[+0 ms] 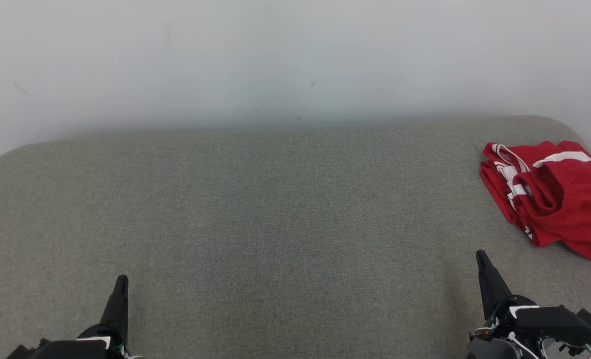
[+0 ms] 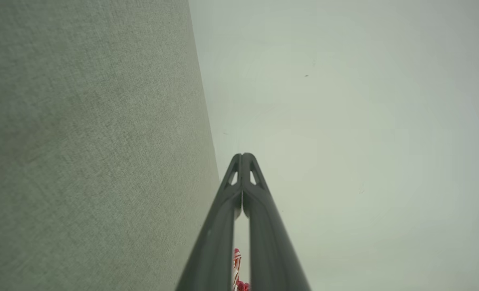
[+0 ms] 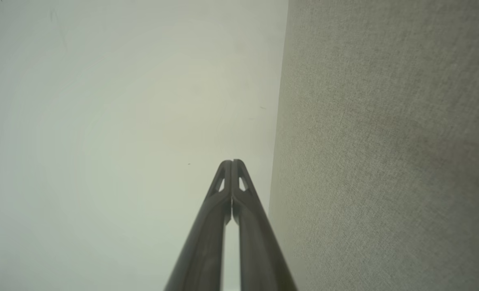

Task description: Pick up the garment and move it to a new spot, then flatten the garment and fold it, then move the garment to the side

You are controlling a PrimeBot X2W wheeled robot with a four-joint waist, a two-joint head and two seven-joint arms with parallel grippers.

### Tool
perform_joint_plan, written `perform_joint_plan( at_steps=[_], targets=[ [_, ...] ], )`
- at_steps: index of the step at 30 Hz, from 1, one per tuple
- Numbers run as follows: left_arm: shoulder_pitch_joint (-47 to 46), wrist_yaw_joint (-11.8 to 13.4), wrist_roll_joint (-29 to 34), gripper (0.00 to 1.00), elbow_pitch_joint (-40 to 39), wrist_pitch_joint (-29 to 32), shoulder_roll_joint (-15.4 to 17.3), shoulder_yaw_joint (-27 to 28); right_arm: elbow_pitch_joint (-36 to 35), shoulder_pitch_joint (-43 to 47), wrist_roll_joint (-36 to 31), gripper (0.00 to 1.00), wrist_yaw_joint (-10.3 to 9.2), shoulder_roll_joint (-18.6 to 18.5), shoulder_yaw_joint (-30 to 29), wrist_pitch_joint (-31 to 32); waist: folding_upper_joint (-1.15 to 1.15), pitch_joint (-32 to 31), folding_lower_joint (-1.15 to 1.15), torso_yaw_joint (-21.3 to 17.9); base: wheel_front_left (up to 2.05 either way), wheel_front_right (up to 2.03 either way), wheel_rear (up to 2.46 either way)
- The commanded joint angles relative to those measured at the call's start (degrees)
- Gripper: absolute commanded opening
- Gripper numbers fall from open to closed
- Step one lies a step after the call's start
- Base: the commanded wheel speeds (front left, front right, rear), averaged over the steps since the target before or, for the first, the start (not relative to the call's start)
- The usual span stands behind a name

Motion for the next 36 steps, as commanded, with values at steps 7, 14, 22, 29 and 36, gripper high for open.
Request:
perform_joint_plan(
  at_steps=[7, 14, 22, 29, 36],
  targets=[
    [-0.8, -0.2, -2.3, 0.00, -0.4, 0.5, 0.2, 0.3, -0.5, -0.6, 2.1, 0.00, -0.12, 0.0, -0.2, 0.6, 0.00, 0.0, 0.00, 0.0, 0.00, 0.00, 0.00],
    [-0.8, -0.2, -2.2, 0.00, -0.4, 0.5, 0.2, 0.3, -0.5, -0.6, 2.1, 0.00, -0.12, 0.0, -0.2, 0.6, 0.00, 0.0, 0.00, 0.0, 0.00, 0.00, 0.00],
    [-0.8, -0.2, -2.2, 0.00, -0.4, 0.5, 0.2, 0.3, -0.5, -0.6, 2.1, 0.00, -0.12, 0.0, -0.2, 0.6, 0.00, 0.0, 0.00, 0.0, 0.00, 0.00, 0.00],
    [-0.8, -0.2, -2.2, 0.00, -0.4, 0.5, 0.2, 0.3, -0.5, -0.6, 2.1, 0.00, -0.12, 0.0, -0.2, 0.6, 0.00, 0.0, 0.00, 0.0, 0.00, 0.00, 0.00],
    [-0.8, -0.2, -2.2, 0.00, -0.4, 0.5, 0.2, 0.3, -0.5, -0.6, 2.1, 0.00, -0.12, 0.0, -0.2, 0.6, 0.00, 0.0, 0.00, 0.0, 0.00, 0.00, 0.00]
  ],
)
